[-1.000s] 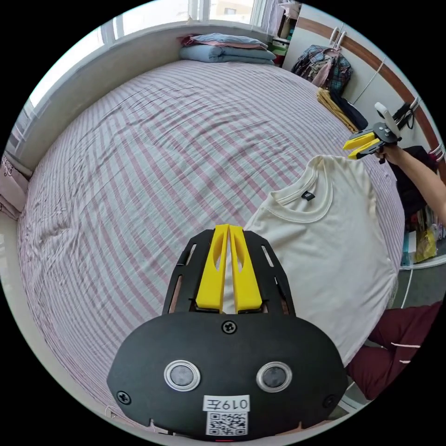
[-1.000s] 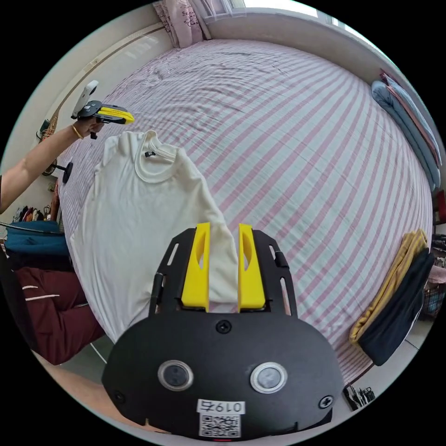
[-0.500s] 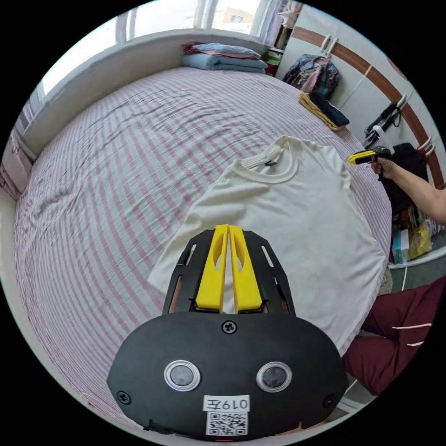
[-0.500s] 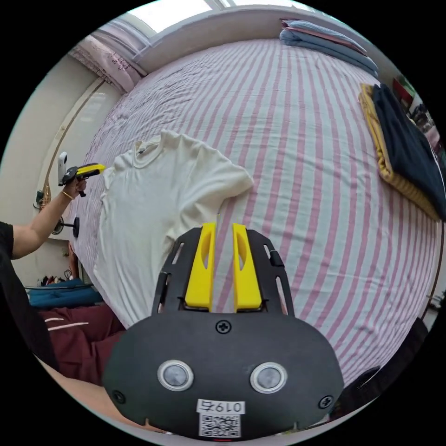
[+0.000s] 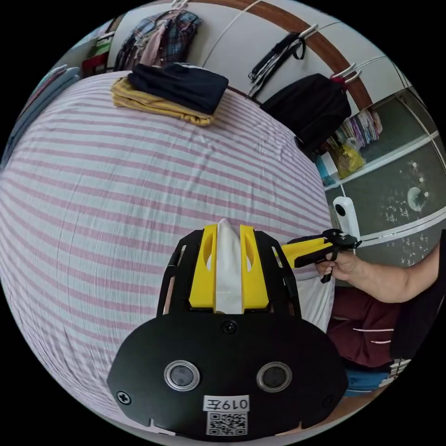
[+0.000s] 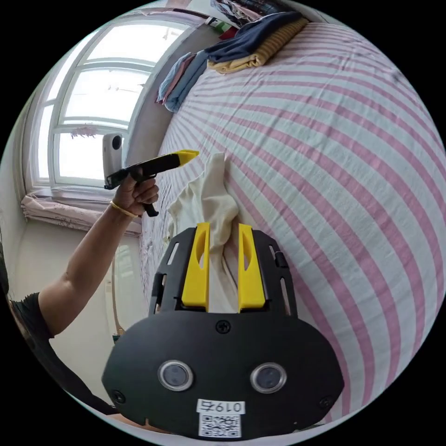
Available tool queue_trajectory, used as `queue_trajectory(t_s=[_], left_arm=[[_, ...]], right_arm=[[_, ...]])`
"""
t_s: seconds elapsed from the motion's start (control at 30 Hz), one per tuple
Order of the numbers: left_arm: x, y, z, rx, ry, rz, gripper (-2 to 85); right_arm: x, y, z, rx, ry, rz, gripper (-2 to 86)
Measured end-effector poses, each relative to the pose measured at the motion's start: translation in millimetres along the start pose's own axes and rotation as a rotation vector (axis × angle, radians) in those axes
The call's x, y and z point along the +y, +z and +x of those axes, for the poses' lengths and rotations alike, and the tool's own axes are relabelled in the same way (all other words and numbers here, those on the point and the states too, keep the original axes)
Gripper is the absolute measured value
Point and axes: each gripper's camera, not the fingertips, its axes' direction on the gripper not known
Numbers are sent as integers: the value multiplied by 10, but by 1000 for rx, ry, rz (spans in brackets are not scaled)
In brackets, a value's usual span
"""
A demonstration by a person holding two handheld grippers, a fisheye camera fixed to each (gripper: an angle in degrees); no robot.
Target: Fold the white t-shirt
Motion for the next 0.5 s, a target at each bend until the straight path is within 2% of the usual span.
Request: queue_trajectory(t_s=[0.1, 0.2, 0.3, 0.4, 0.43, 0.5], left_arm=[[-339, 208, -13, -45, 30, -127, 77], [-550, 321, -63, 53, 13, -172, 75], [-685, 372, -67, 24, 7, -203, 54], [-696, 305, -25, 56, 61, -177, 31], [-677, 263, -17, 61, 68, -150, 28], [-544, 52, -43, 74, 64, 10, 20]], right_arm=[[98, -6, 192, -56, 82, 24, 94], [185, 10, 393, -179, 186, 65, 84], [273, 52, 515, -283, 246, 97, 27], [320, -17, 403, -228, 168, 131, -1], [329, -58, 271, -180, 83, 136, -4], [378, -143, 3, -5, -56, 158, -7]])
